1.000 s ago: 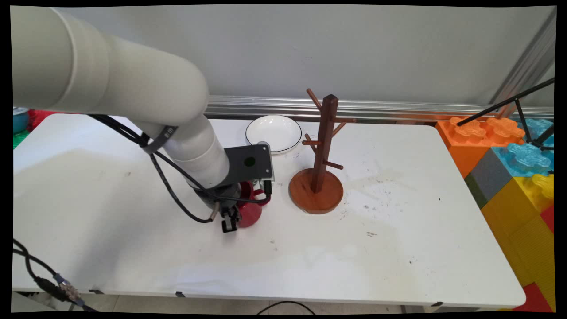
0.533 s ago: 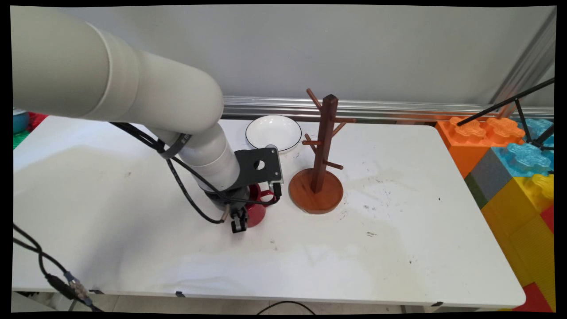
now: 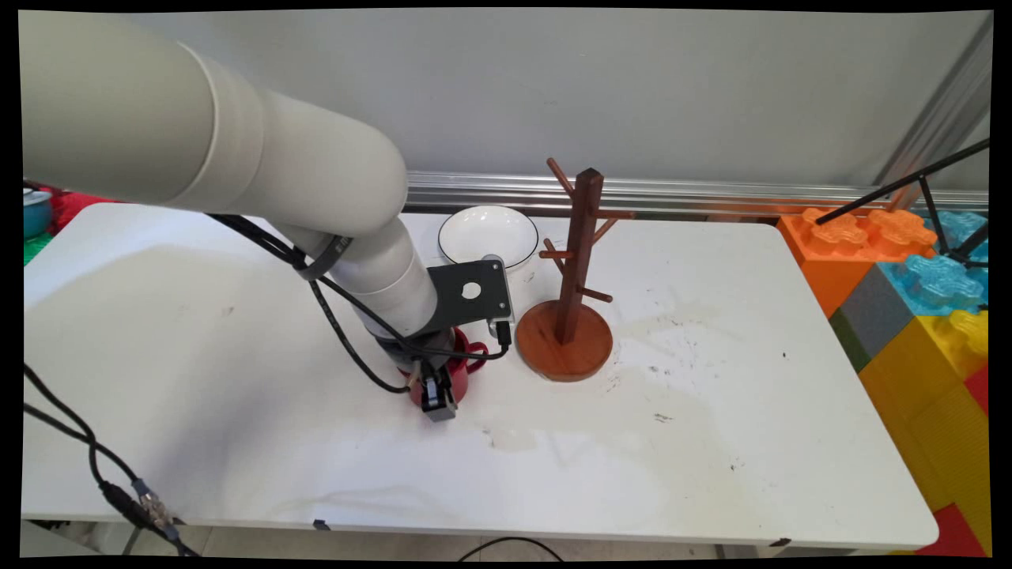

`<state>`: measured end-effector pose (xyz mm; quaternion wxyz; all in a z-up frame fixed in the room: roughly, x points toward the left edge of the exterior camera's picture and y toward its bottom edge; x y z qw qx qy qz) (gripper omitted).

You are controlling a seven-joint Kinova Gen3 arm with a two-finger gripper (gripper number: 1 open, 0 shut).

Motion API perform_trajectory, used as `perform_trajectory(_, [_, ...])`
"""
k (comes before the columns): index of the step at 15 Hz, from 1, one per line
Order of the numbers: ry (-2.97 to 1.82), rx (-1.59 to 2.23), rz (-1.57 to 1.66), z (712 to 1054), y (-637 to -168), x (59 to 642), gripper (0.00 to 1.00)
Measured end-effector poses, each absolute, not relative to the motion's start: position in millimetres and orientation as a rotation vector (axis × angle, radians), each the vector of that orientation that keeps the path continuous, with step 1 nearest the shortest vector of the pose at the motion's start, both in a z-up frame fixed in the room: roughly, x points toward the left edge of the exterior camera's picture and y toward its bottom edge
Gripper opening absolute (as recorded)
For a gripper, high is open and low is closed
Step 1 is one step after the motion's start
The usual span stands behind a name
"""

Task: Place the picked object on the table

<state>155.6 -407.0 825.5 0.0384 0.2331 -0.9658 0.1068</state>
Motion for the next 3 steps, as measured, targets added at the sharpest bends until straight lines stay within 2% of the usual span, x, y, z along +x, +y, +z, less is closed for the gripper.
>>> perform_trajectory(3, [-2.94, 0.708, 0.329, 831.9, -408.4, 157.6, 1.0])
